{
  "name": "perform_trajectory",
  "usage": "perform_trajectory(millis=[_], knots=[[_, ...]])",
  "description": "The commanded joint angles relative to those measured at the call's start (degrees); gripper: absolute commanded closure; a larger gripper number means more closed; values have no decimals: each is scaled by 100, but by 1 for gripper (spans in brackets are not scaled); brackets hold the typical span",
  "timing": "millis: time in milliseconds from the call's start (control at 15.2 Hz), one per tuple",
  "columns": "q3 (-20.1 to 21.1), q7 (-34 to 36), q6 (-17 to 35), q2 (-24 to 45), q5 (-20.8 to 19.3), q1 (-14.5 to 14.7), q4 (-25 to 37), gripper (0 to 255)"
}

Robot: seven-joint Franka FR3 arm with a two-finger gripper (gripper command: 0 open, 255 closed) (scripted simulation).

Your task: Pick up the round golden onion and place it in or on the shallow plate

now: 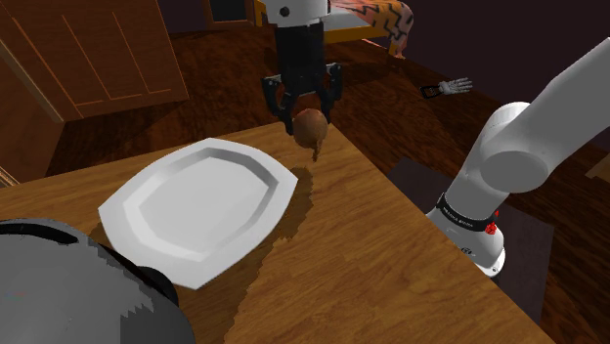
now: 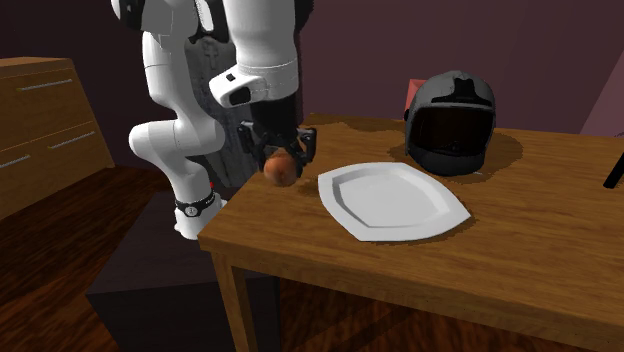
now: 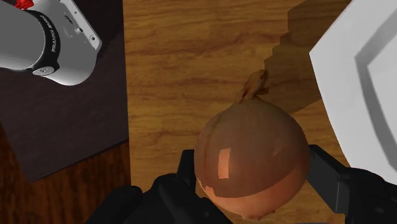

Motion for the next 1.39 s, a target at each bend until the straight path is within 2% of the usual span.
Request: perform_trajectory(millis=[0,594,660,858,924,990,1320], knots=[[-18,21,-147,-24,-1,0,123,255],[-87,135,-820,41,-58,-31,865,255],[-90,141,-852,47,-61,-33,903,255],[253,593,-750,640,-163,18,1450,255],[132,430,-794,388,-106,9,1226,255],[131,430,-794,388,-106,9,1226,0],[1012,2611,385,120,-908,-172,225,0]])
